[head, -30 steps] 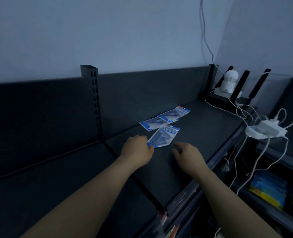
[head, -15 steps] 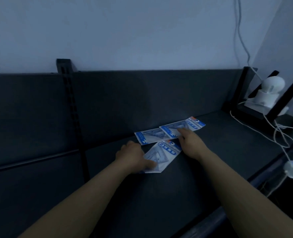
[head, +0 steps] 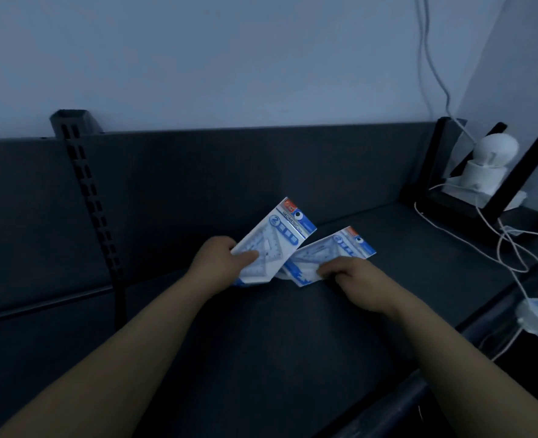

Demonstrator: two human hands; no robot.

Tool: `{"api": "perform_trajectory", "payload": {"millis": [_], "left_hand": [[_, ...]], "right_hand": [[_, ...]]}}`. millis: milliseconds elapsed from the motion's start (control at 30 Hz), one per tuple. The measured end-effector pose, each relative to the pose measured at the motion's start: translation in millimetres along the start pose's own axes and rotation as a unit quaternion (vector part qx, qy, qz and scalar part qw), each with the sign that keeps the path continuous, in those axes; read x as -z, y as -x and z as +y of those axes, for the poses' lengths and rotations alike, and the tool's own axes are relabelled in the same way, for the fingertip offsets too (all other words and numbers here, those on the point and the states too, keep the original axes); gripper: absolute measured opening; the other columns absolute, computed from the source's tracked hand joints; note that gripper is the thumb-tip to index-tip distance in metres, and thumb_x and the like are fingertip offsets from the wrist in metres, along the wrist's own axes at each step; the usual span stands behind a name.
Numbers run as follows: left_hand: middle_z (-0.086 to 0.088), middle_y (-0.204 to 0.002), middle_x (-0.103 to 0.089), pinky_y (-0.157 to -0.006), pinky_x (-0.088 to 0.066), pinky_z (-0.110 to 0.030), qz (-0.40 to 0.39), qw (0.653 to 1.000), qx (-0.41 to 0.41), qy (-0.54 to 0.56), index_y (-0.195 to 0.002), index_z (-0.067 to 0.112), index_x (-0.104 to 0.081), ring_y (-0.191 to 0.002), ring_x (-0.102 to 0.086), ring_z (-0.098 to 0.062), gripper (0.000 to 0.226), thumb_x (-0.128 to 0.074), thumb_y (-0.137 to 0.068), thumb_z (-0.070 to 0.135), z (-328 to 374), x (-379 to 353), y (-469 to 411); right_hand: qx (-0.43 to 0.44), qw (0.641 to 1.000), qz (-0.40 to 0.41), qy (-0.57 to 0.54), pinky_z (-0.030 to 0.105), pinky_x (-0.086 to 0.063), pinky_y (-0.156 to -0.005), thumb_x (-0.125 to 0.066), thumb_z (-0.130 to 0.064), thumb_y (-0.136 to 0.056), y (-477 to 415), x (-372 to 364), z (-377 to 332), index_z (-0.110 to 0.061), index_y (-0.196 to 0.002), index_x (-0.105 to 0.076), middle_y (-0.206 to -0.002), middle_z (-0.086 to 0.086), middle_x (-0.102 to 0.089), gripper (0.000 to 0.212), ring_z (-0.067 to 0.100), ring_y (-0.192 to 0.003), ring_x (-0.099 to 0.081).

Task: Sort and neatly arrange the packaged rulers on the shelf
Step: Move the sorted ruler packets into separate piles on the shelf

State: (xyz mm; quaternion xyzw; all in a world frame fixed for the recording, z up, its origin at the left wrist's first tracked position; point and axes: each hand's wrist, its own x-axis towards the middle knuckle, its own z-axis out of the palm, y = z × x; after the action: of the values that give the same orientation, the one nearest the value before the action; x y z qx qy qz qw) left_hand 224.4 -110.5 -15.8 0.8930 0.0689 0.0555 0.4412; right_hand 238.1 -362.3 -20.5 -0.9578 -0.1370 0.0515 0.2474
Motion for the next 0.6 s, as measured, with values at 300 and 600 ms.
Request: {"api": "perform_trajectory", "payload": {"millis": [300,600], "left_hand": [[-0.005,-0.126,-0.052,-0.095,-0.044,-0.036,-0.086,0.971,-0.015,-0.222,-0.091,0.020,-0.060,-0.114,-0.049,-0.029,0.031,-0.063,-0.082,0.050,9,-28,-20],[-0.006,-0.134,-0.049,-0.098,-0.045,-0.037,-0.116,0.963,0.000,-0.243,-0.134,0.015,-0.045,-0.121,-0.048,-0.025,0.089,-0.078,-0.063,0.059,9,-20,-3]], "right_hand": [[-0.010,0.996,0.085,-0.021,0.021,-0.034,-0.084,-0.045,-0.007,-0.095,13,-2,11,-0.007,-0.112,-0.065,-0.120,0.010,-0.059,0.027,0.023,-0.114,-0.051],[0.001,0.992,0.075,-0.105,0.022,-0.050,-0.082,-0.044,0.003,-0.088,13,-5,2,-0.016,-0.099,-0.071,-0.104,-0.007,-0.069,0.034,0.006,-0.093,-0.063]]}}
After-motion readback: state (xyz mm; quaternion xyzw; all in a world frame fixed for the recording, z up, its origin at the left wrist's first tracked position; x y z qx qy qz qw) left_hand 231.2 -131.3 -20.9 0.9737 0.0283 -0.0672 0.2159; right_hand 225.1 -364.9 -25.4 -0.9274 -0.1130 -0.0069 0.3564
